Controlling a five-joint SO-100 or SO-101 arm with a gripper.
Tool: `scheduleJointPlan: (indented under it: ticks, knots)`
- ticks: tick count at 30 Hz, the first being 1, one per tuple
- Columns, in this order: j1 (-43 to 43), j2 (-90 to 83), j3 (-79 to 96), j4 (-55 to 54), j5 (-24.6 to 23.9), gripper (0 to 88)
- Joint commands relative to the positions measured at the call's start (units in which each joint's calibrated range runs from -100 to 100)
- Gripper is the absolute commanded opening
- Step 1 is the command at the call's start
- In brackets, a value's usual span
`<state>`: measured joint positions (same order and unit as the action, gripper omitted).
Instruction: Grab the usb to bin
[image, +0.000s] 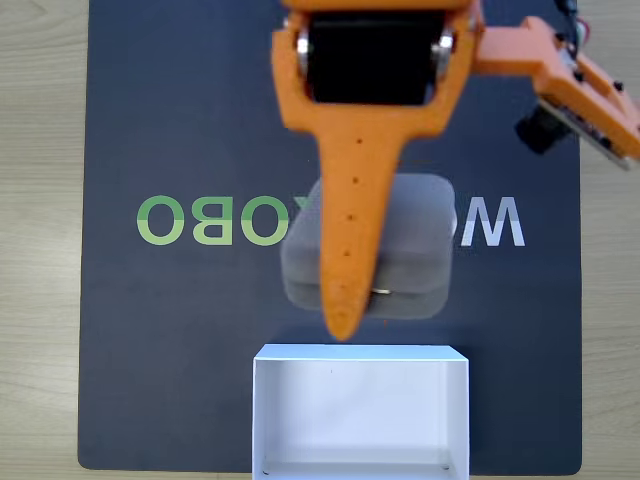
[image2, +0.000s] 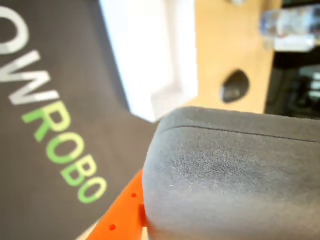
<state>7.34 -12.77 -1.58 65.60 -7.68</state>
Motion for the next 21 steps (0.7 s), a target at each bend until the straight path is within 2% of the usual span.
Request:
scheduleJointPlan:
  ticks: [1,6,12,17,21]
  knots:
    - [3.10,-6.35,-1.40,-2.71,0.11,1.7]
    - [3.10,-8.56,-1.58,-5.15,0.74,1.7]
    - [2.85,-6.61,-1.31,-10.56,6.21,1.3]
    - [3.44,2.55,-3.48,-17.02,9.57,1.3]
    - [3.18,12.55,-8.54,-20.86,10.20,1.3]
